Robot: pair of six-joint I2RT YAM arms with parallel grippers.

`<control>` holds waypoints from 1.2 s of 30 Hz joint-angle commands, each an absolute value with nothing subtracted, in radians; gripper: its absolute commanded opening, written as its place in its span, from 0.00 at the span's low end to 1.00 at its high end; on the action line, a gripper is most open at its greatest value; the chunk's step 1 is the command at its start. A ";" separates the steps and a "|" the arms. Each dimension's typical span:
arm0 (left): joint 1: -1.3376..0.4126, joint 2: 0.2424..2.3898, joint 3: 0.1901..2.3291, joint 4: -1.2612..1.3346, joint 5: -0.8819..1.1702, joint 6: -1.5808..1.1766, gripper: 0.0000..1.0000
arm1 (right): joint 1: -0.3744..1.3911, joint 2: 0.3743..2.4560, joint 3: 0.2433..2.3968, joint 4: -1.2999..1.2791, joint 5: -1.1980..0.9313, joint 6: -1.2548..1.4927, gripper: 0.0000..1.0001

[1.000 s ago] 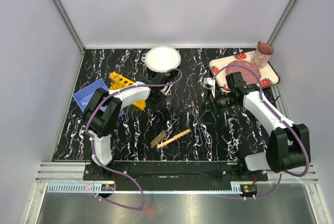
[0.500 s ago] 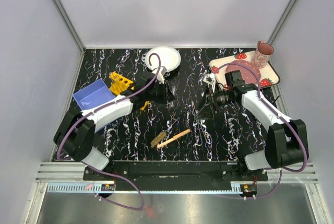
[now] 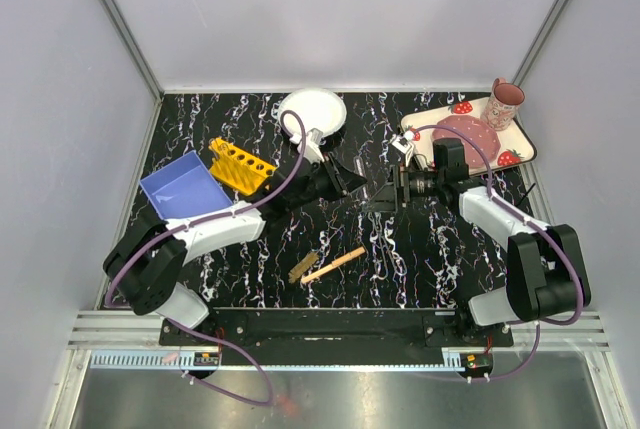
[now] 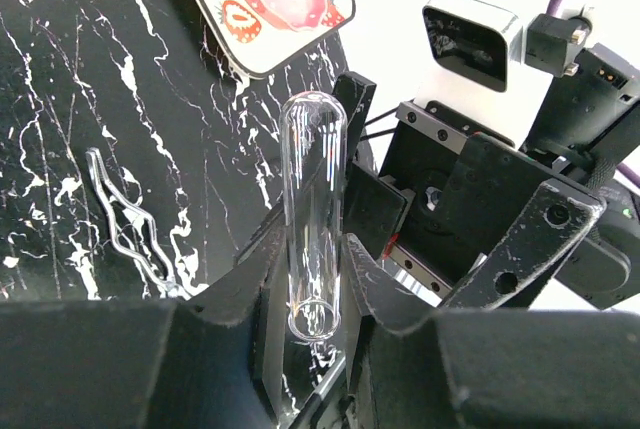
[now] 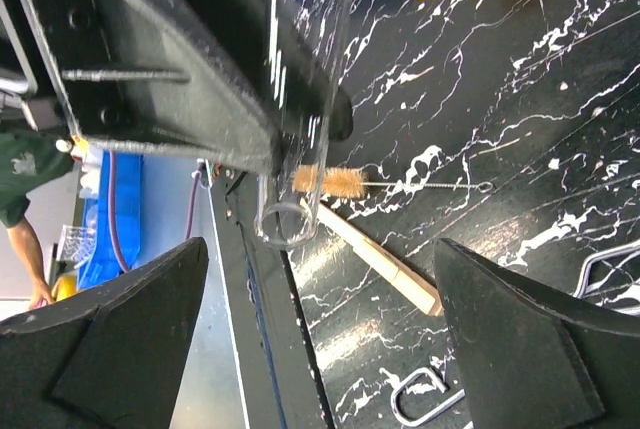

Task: Organize the chemistry lab equipment

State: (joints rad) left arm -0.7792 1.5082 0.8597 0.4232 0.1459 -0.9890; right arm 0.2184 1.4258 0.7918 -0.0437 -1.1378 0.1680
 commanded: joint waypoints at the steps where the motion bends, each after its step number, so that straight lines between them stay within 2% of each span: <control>1: -0.811 1.519 0.882 0.515 0.025 -1.049 0.12 | 0.210 1.453 0.802 0.084 -1.109 0.293 1.00; 6: -0.844 1.534 0.884 0.509 0.003 -1.063 0.12 | 0.195 1.466 0.793 0.153 -1.132 0.368 0.94; 9: -0.859 1.542 0.888 0.511 -0.044 -1.066 0.12 | 0.192 1.476 0.788 0.187 -1.147 0.409 0.81; 10: -0.862 1.545 0.890 0.511 -0.046 -1.068 0.12 | 0.190 1.482 0.788 0.193 -1.150 0.425 0.72; 14: -0.868 1.555 0.897 0.511 -0.057 -1.072 0.12 | 0.192 1.500 0.790 0.218 -1.170 0.453 0.49; 17: -0.868 1.555 0.899 0.505 -0.063 -1.072 0.12 | 0.192 1.517 0.801 0.210 -1.190 0.459 0.38; 25: -0.868 1.549 0.916 0.492 -0.040 -1.062 0.16 | 0.192 1.531 0.811 0.203 -1.221 0.454 0.24; 28: -0.867 1.534 0.922 0.470 -0.020 -1.048 0.39 | 0.192 1.528 0.822 0.177 -1.229 0.425 0.22; 29: -0.865 1.525 0.922 0.459 -0.015 -1.033 0.56 | 0.192 1.526 0.827 0.151 -1.229 0.410 0.21; 30: -0.862 1.516 0.925 0.422 -0.006 -1.022 0.65 | 0.190 1.519 0.830 0.134 -1.226 0.372 0.21; 33: -0.825 1.471 0.930 0.324 0.087 -0.986 0.82 | 0.193 1.485 0.842 0.060 -1.221 0.269 0.20; 35: -0.778 1.421 0.916 0.287 0.139 -0.976 0.88 | 0.195 1.467 0.845 0.014 -1.218 0.218 0.20; 36: -0.763 1.401 0.908 0.255 0.187 -0.970 0.97 | 0.201 1.448 0.844 0.005 -1.216 0.165 0.20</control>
State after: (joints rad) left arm -0.8253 1.5120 0.8822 0.3279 0.0422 -1.0164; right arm 0.1932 1.5196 0.8001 0.0864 -1.2053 0.3393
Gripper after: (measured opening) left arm 0.854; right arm 0.308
